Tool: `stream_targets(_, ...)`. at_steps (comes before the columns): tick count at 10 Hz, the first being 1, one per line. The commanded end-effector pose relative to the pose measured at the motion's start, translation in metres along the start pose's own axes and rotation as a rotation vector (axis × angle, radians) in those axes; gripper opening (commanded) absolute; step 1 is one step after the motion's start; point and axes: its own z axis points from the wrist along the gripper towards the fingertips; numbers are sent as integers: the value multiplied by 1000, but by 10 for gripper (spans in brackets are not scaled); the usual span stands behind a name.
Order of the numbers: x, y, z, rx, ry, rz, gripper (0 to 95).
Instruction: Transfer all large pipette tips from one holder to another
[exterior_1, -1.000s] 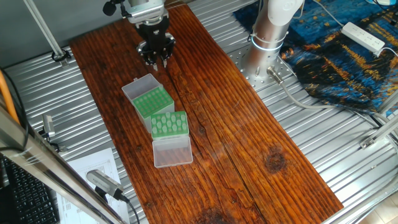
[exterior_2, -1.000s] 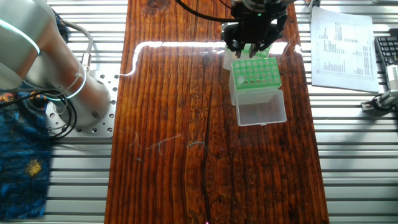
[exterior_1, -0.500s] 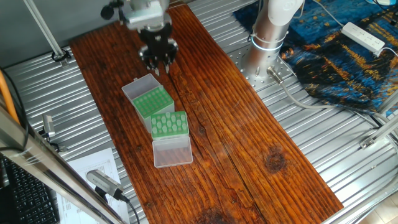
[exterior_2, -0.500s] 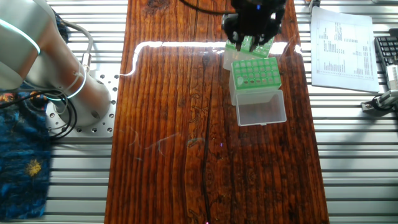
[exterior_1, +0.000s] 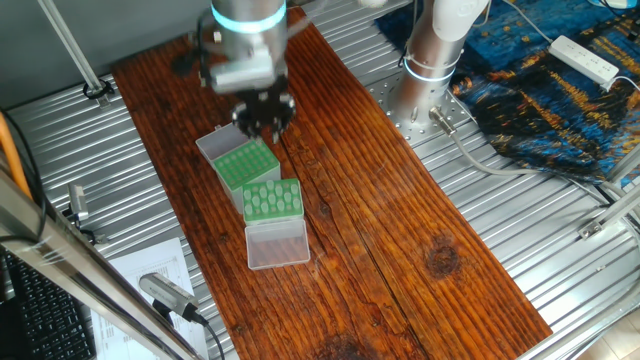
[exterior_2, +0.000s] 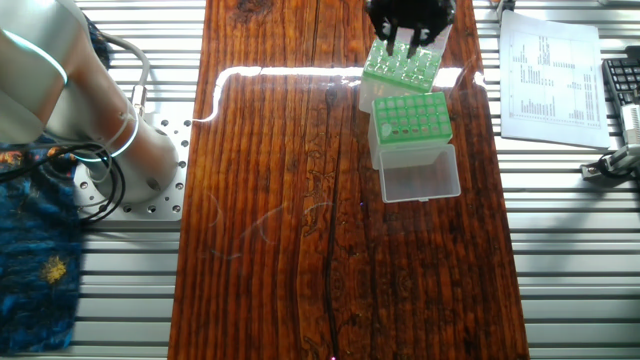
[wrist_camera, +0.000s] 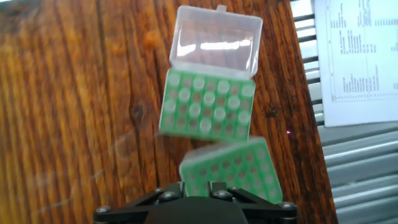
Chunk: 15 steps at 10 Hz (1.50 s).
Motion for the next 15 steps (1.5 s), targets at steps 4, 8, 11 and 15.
stream_targets(4, -8, -5, 37, -9, -59, 116, 190)
stream_targets(8, -18, -4, 46, -8, -63, 112, 190)
stream_targets(11, -23, -5, 56, -8, -61, 104, 190)
stream_targets(15, -25, 1, 66, -10, -66, 117, 190)
